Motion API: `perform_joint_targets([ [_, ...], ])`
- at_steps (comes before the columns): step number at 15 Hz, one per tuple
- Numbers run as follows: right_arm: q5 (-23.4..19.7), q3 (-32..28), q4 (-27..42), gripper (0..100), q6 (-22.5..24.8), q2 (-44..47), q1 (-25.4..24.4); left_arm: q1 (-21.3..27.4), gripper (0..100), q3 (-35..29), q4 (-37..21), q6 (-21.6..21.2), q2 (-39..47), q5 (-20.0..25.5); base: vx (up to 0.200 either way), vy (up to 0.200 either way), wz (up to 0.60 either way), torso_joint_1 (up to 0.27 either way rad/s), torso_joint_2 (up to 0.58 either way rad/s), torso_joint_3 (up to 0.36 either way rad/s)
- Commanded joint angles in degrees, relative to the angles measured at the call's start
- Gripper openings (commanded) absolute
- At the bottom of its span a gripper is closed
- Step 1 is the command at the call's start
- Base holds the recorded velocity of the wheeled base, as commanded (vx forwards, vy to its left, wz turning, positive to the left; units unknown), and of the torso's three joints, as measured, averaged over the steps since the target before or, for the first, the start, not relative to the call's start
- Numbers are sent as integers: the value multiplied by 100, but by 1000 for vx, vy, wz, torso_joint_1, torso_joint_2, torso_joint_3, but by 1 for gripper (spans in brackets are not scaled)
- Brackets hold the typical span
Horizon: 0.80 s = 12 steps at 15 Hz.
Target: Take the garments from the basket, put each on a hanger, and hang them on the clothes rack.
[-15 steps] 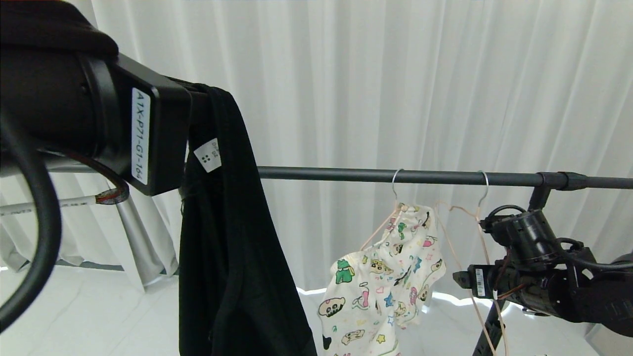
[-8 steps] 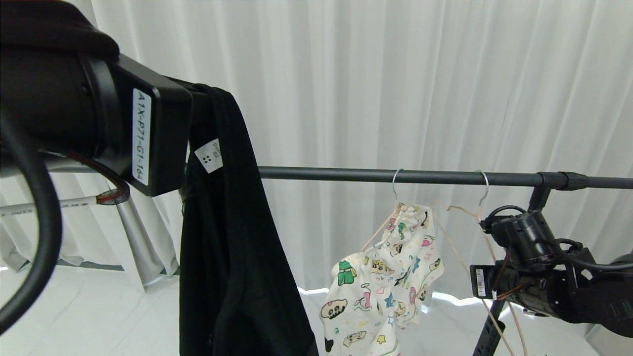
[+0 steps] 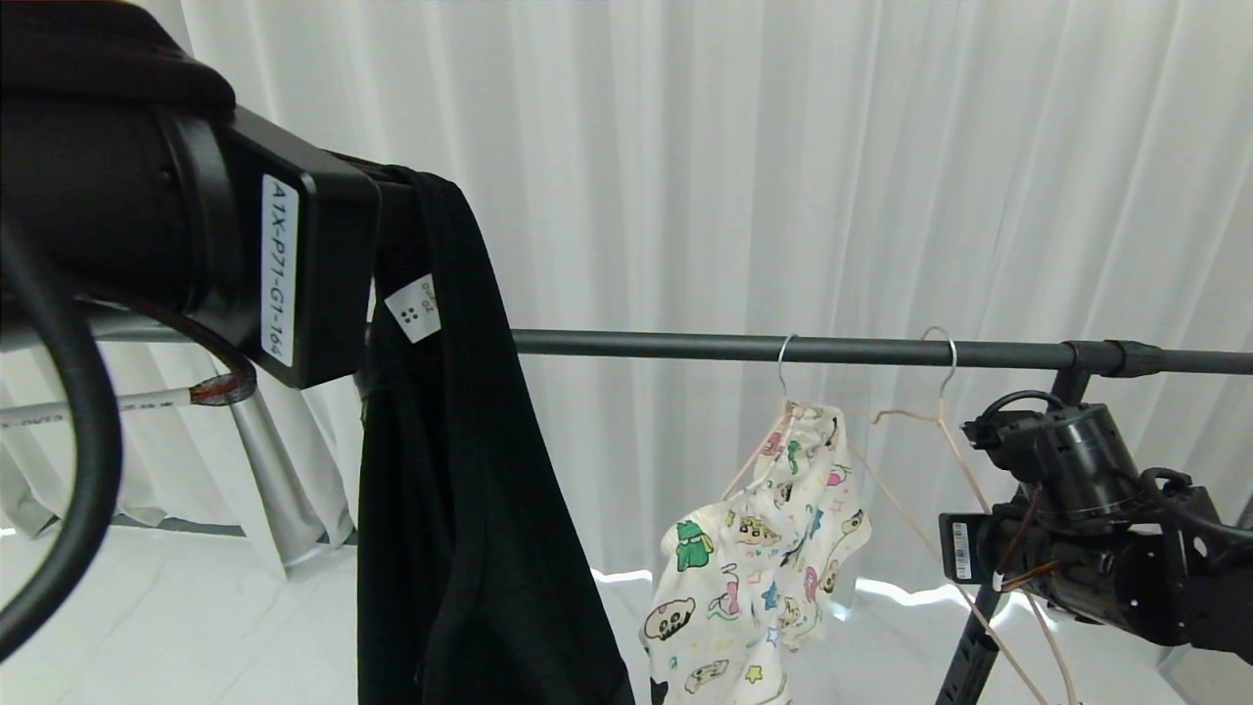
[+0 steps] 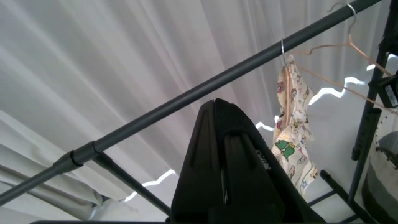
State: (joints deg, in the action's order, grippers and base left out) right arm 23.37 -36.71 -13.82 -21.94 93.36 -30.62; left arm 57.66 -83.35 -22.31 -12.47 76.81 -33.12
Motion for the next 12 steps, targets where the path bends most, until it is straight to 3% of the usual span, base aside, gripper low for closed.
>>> perform_joint_targets([
  [1,1,23,3,0,15,-265,-5,-1,0,3,-2,-1,0,-1,0,0,0,0,0,0],
  [6,62,67,3,0,199,-564,-5,17,0,-6,-2,-10,-17,-1,0,0,0,0,0,0],
  [12,106,630,-15,0,621,-1276,-14,43,0,-6,-2,-89,-35,-10,0,0,0,0,0,0],
])
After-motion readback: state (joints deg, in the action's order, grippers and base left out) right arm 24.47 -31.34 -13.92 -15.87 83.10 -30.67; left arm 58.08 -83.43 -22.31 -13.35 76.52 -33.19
